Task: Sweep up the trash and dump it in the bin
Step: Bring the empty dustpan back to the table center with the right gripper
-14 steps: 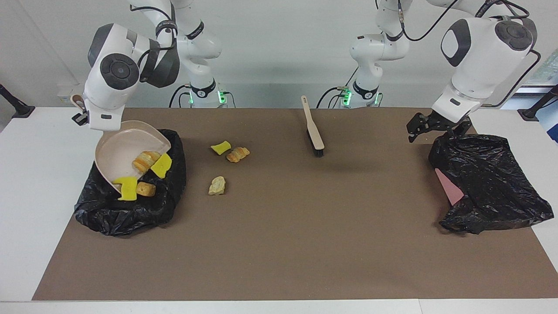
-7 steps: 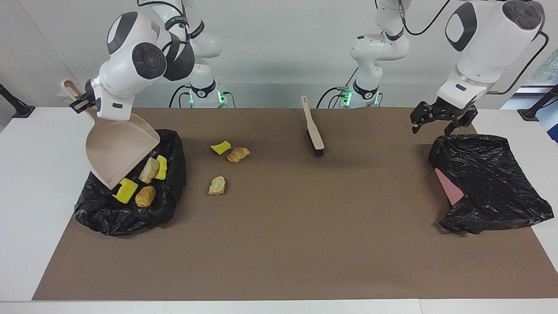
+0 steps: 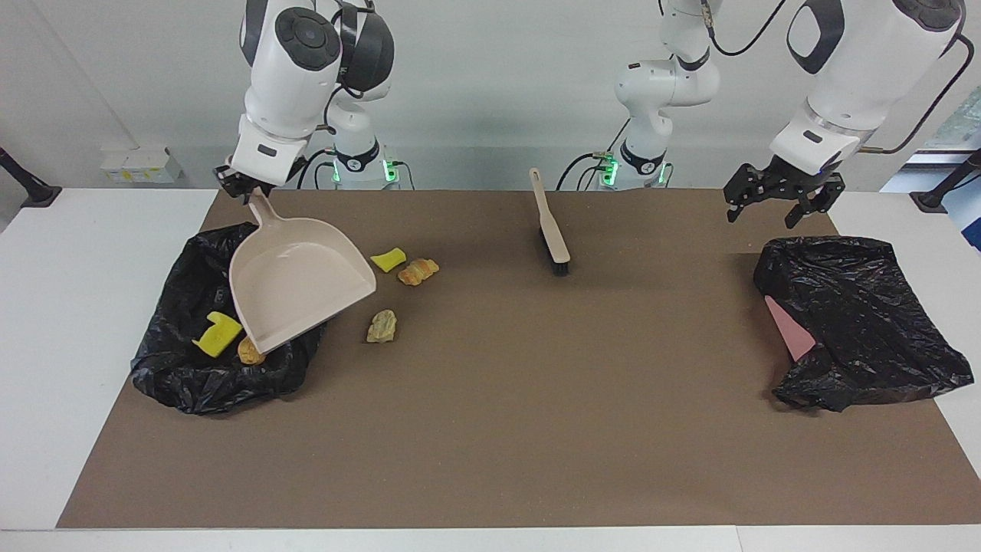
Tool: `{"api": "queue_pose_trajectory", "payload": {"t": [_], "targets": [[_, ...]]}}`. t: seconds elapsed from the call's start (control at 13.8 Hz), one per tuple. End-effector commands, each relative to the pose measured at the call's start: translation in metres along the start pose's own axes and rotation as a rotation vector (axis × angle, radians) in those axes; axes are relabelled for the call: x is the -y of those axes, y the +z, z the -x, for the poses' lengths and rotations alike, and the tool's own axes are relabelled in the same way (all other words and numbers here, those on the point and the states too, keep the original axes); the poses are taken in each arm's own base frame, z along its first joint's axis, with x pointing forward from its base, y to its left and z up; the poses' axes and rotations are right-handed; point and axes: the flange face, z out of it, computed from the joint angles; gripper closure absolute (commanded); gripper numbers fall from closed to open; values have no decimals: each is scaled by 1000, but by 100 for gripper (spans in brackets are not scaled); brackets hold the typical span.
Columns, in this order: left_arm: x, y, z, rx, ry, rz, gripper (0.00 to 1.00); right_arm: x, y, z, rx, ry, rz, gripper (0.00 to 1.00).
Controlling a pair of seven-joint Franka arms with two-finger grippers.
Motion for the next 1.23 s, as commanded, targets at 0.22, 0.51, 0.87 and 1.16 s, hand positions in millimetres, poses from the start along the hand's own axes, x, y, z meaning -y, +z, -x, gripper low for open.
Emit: {"api": "queue_pose_trajectory", "payload": {"t": [0.22, 0.51, 0.87, 1.16], "targets": [[0, -8, 9, -3, -1, -14, 0, 106, -23, -92, -108, 352, -236, 100], [4, -12, 10, -17, -4, -14, 0, 187, -38, -161, -153, 519, -327, 100], [-6, -13, 8, -21, 11, -13, 0, 279, -52, -239, -169, 651, -376, 100], [-4, -12, 8, -20, 8, -10, 0, 322, -29, -283, -209, 658, -417, 100]]}}
